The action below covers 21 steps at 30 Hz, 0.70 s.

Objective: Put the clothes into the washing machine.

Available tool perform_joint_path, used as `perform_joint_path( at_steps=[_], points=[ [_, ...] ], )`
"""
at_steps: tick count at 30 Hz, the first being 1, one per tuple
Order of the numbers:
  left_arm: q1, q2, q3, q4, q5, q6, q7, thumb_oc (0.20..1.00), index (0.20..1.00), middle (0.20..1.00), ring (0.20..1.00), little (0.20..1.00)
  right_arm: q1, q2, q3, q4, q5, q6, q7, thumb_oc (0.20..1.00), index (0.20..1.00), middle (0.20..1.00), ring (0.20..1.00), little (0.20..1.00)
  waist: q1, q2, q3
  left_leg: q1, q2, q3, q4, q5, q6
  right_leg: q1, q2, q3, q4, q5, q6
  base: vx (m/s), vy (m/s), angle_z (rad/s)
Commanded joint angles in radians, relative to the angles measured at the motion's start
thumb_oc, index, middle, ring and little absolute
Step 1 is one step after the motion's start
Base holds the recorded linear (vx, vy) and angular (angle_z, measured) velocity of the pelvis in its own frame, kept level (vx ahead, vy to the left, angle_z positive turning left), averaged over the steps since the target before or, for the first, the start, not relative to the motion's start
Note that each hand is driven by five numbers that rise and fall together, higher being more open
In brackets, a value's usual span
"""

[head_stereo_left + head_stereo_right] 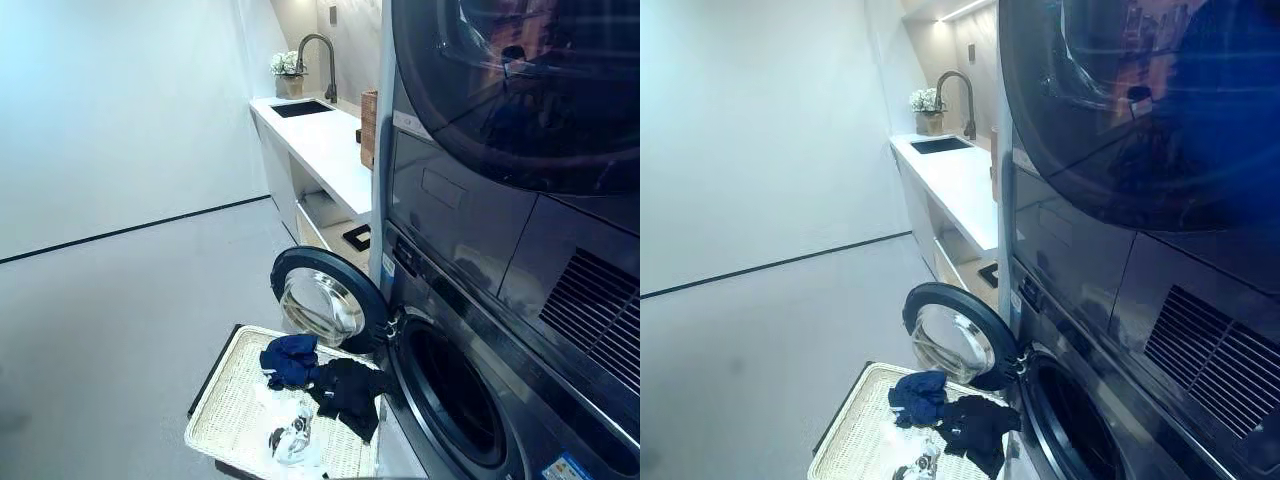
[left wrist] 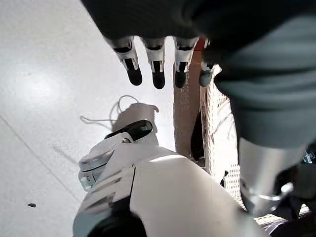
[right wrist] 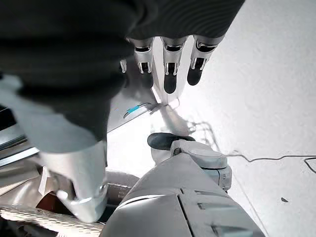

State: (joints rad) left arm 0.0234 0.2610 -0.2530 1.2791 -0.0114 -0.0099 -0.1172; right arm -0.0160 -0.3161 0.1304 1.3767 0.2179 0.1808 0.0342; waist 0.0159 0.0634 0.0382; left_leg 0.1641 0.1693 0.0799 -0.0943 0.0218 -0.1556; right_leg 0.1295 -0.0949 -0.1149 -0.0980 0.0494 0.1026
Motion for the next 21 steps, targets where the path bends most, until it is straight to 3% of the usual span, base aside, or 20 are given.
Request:
perform_joint_path(
  at_steps=[1,21],
  points=[
    [-0.086,0.014,0.001,0.051,0.047,0.0,0.006,1.0,1.0,1.0,1.0,1.0,-0.091,0.024,0.009,0.069,0.01,-0.001,-0.011,1.0,1.0,1.0,1.0,1.0,0.02,-0.057,0.041,0.027,-0.055,0.015,0.007,-0.053,0.062,0.018,-0.05,0.011,0.011,-0.019,0.038,-0.25,-0.126,-0.45],
    [-0.087,0.016,0.004,0.048,0.026,0.001,-0.004,1.0,1.0,1.0,1.0,1.0,-0.089,0.021,0.008,0.062,0.007,0.003,-0.009,1.0,1.0,1.0,1.0,1.0,0.02,-0.059,0.042,0.028,-0.053,0.017,0.007,-0.052,0.062,0.018,-0.051,0.009,0.011,-0.019,0.039,0.0,0.0,0.0]
  ],
)
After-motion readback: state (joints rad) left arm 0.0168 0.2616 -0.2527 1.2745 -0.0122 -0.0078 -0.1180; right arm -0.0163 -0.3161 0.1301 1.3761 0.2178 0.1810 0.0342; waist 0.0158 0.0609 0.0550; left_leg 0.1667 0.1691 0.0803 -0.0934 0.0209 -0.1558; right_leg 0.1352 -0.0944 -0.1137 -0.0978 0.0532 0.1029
